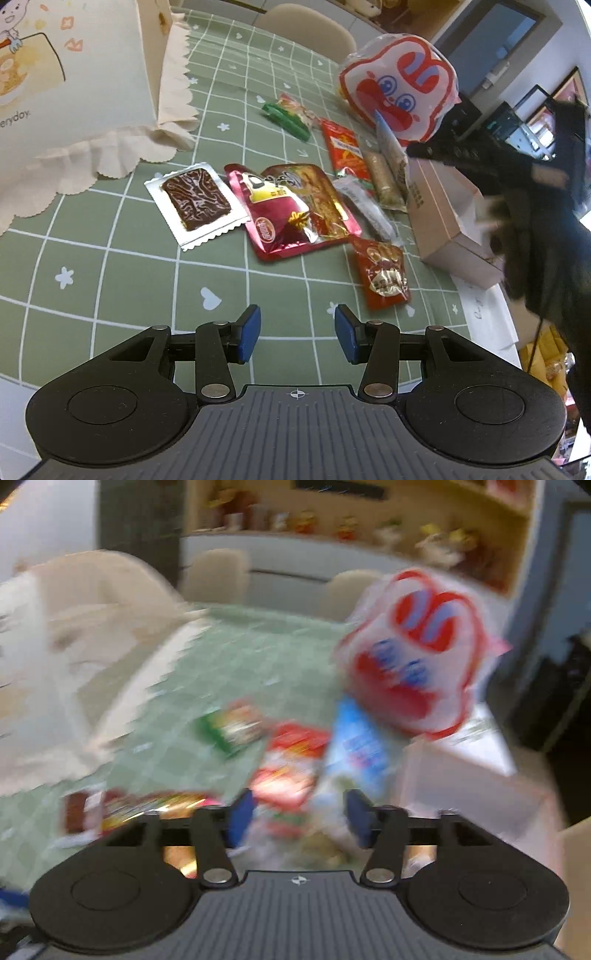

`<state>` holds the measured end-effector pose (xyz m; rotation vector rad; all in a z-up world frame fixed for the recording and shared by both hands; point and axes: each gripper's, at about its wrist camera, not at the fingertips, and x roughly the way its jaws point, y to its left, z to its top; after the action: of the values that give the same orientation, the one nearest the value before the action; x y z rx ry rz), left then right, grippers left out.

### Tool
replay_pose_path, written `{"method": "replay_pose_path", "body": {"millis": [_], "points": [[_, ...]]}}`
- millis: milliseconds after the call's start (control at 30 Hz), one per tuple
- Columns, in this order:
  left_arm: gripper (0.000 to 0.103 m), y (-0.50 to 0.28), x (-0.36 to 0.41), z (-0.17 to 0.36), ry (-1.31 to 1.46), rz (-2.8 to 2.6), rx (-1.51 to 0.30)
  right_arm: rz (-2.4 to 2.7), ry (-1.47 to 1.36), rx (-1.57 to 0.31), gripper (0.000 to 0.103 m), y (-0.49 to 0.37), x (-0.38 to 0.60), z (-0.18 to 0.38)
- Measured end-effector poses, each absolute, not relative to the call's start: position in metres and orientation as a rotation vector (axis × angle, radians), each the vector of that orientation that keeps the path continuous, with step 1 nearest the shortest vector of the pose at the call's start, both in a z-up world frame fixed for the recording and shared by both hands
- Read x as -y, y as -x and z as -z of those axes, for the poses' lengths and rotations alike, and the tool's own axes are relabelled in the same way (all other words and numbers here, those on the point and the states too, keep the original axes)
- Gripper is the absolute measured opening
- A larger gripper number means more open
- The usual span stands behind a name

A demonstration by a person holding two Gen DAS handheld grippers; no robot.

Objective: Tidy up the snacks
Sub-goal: 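Grasp the blue seaweed snack packet with the right tool, then lift the blue packet and set it down on the white paper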

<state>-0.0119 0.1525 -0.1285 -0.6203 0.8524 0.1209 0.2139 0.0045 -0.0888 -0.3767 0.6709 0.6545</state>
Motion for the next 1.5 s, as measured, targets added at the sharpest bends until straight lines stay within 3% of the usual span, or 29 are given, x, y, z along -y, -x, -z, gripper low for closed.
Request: {"method": "replay_pose_path", "body": {"millis": [167,233,267,567,733,933,1033,1100,1367,1500], "points": [[0.049,0.014,-0.157,0.132,0.611,-0.133,-0.876,-0.59,0.427,-0.775,0.062,-0.258,-0.039,0.119],[0.049,0.015,-0.159,0.132,0.609,-0.133,-0.879,-0.526,0.471,-0.807,0.051,-0.267,-0.048,0.132],[0.049,0.014,-0.159,0.132,0.611,-0.129,-0.878,-0.524,0.475,-0.828,0.032,-0.267,-0.047,0.134],[0.049,-0.02,-0.143,0.132,0.57,-0.068,-0.875,-0.722,0.391,-0.872,0.016,-0.173,0.026,0.094],[0.049,-0.058,-0.123,0.124,0.459,0.01,-0.851,-0.747,0.218,-0.999,0.014,-0.125,0.089,0.097],[0.049,-0.111,-0.104,0.127,0.342,0.077,-0.868,-0.676,0.073,-1.018,0.018,-0.094,0.154,0.105],[0.049,-0.124,-0.094,0.131,0.276,0.113,-0.88,-0.598,0.096,-0.993,0.035,-0.083,0.176,0.111],[0.049,-0.124,-0.088,0.133,0.235,0.144,-0.896,-0.532,0.161,-0.956,0.054,-0.073,0.184,0.115],[0.049,-0.08,-0.05,0.124,0.051,0.333,-0.971,-0.478,0.19,-0.978,0.055,-0.065,0.2,0.135],[0.049,-0.066,-0.039,0.102,-0.024,0.267,-0.89,-0.472,0.185,-0.95,0.058,-0.061,0.2,0.135]]}}
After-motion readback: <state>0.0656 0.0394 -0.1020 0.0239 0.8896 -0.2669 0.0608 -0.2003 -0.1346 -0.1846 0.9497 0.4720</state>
